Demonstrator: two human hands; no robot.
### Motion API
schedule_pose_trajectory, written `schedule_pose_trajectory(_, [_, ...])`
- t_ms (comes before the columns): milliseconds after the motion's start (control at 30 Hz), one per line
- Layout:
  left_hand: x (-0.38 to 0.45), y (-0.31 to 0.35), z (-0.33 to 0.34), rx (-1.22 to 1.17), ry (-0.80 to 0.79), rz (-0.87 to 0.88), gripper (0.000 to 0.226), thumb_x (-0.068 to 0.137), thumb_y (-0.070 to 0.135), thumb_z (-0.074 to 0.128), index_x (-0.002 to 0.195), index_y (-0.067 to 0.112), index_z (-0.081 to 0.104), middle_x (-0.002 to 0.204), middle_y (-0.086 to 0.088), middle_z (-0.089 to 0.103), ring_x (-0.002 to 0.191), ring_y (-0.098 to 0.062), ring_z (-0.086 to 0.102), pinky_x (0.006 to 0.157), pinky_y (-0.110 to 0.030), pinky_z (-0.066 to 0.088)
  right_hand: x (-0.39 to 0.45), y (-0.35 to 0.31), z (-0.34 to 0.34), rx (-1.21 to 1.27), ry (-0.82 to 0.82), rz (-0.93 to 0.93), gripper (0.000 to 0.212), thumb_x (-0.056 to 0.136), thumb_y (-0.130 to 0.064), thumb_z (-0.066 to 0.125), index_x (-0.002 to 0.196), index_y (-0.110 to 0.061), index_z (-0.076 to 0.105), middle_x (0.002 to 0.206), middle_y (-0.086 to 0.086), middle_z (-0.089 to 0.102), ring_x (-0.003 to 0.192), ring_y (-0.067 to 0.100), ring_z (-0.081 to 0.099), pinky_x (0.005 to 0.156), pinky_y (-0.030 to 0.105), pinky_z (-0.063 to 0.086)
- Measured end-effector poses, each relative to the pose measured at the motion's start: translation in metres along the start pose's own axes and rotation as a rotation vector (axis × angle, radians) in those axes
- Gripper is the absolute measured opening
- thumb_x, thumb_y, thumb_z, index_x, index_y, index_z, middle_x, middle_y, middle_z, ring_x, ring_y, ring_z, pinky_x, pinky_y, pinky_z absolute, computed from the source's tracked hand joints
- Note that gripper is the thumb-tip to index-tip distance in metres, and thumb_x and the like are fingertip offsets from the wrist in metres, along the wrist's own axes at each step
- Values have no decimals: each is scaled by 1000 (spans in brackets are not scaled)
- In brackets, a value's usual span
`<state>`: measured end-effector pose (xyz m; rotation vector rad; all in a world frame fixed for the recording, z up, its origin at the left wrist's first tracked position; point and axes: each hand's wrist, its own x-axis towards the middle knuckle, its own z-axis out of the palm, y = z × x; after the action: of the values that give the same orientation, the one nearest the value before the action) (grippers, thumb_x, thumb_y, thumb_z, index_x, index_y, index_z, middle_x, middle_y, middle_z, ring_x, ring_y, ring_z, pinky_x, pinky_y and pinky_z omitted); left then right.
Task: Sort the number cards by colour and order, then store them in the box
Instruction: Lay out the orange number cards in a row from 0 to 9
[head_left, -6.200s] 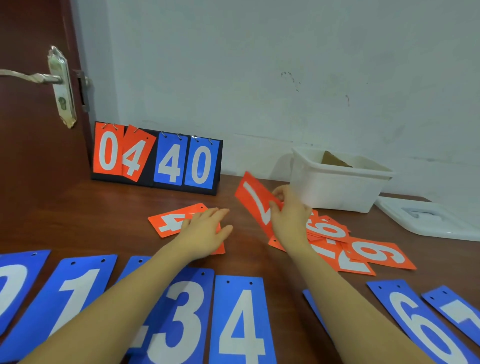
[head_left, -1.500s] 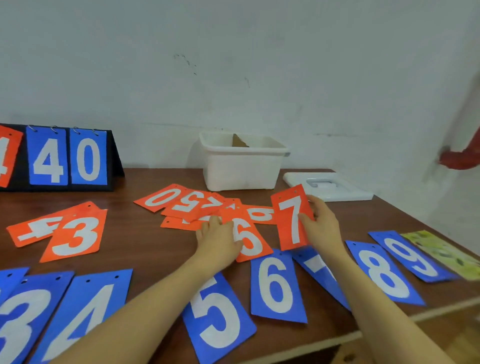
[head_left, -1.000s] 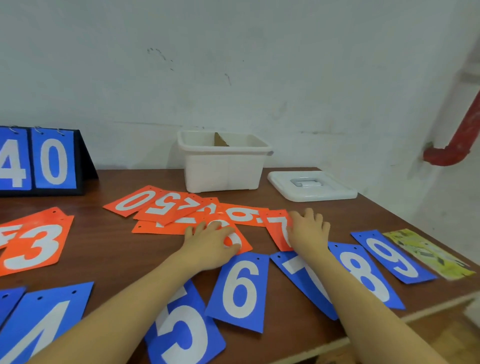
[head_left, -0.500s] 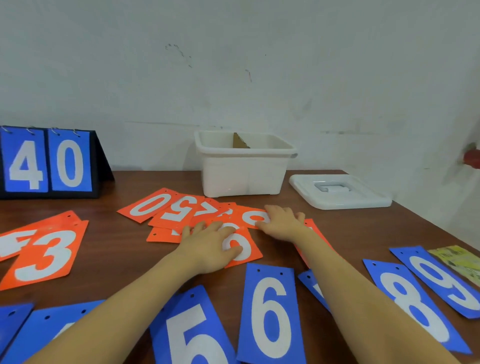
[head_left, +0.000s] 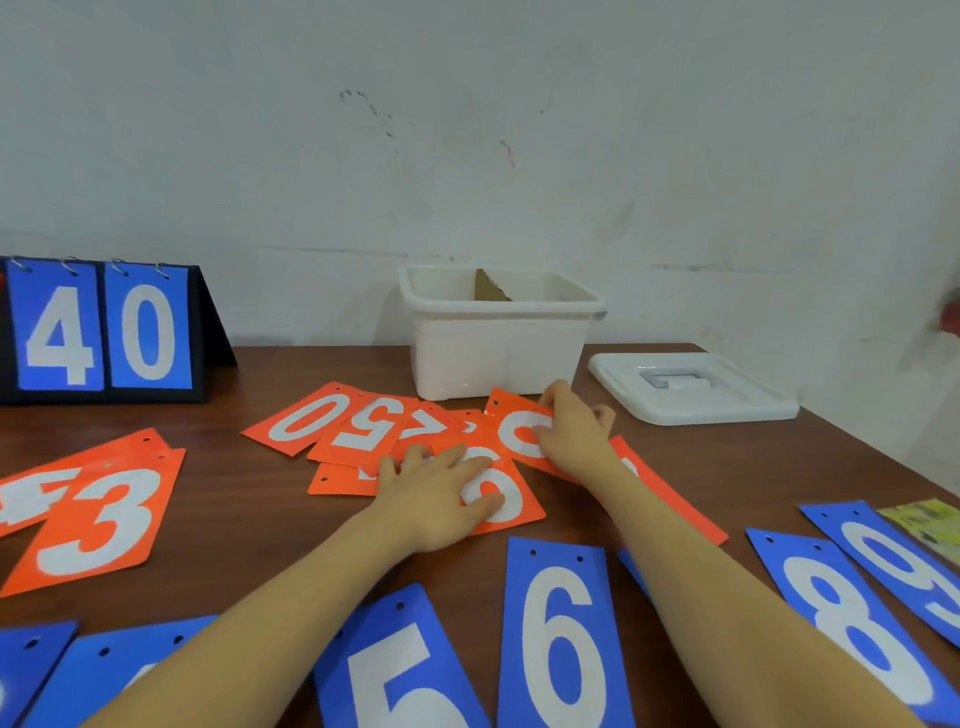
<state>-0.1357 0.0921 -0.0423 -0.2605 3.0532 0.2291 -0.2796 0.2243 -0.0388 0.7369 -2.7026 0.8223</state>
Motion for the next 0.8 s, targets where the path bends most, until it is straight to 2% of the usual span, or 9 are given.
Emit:
schedule_pose_trajectory(133, [0,0,0,-21,24,-10,56,89,62,27,141,43,19,155,7,12,140,-30,11,110,-52,9,-4,-13,-9,375,359,-36,18,86,-2,50,92,-18,48,81,-8,51,90,29,54,86,36,42])
schedule_pose_trajectory(233, [0,1,-1,-112,81,-57,59,90,61,28,143,37,17,156,4,10,141,-28,11,112,-50,10,-10,-31,-27,616,444,-73,14,92,-7,49,95,-19,42,87,-8,51,86,17,53,74,18,44])
schedule_pose_trajectory(300, [-6,3,-8,-332,255,-99,59,92,58,29,144,34,14,155,2,16,140,-24,17,112,-47,15,-19,-46,-35,741,454,-52,12,93,-10,51,96,-18,43,91,-6,54,87,13,56,73,14,45])
schedule_pose_trajectory(367, [-18,3,-23,-719,458,-86,59,92,53,35,144,31,16,143,10,33,129,-13,36,105,-33,34,-30,-65,-37,869,422,-6,14,91,-10,55,94,-20,45,90,-10,55,87,8,58,71,13,48])
schedule_pose_trajectory(433, [-34,-1,-38,-983,586,-54,59,90,43,48,142,30,21,120,16,43,103,-2,49,76,-9,45,-44,-87,-32,957,345,36,15,89,-9,58,93,-20,48,89,-10,56,85,4,57,67,7,47])
schedule_pose_trajectory(500, [-48,-13,-45,-1013,706,-45,61,87,31,60,138,31,28,108,13,51,84,-3,57,59,-10,45,-59,-110,-26,1030,256,45,15,88,-8,59,91,-19,50,88,-6,57,83,5,57,65,8,48])
schedule_pose_trajectory(567, [-63,-30,-45,-1013,829,-45,58,83,16,66,130,32,36,99,2,59,76,-14,63,61,-25,54,-72,-128,-18,1076,179,25,16,87,-7,61,87,-19,51,87,0,60,80,10,58,66,13,48])
schedule_pose_trajectory(700, [-99,-64,-36,-976,932,-100,59,81,9,66,123,39,38,90,-2,61,77,-17,65,65,-34,57,-85,-143,7,862,-4,-41,7,90,-8,57,92,-15,57,86,1,62,80,15,60,71,21,47])
schedule_pose_trajectory(800, [-114,-88,-36,-933,957,-181,34,84,10,62,110,29,54,92,0,62,83,-19,63,70,-38,56,-88,-138,32,298,-288,-90,30,96,-24,47,120,-9,55,121,7,59,113,25,54,94,31,41])
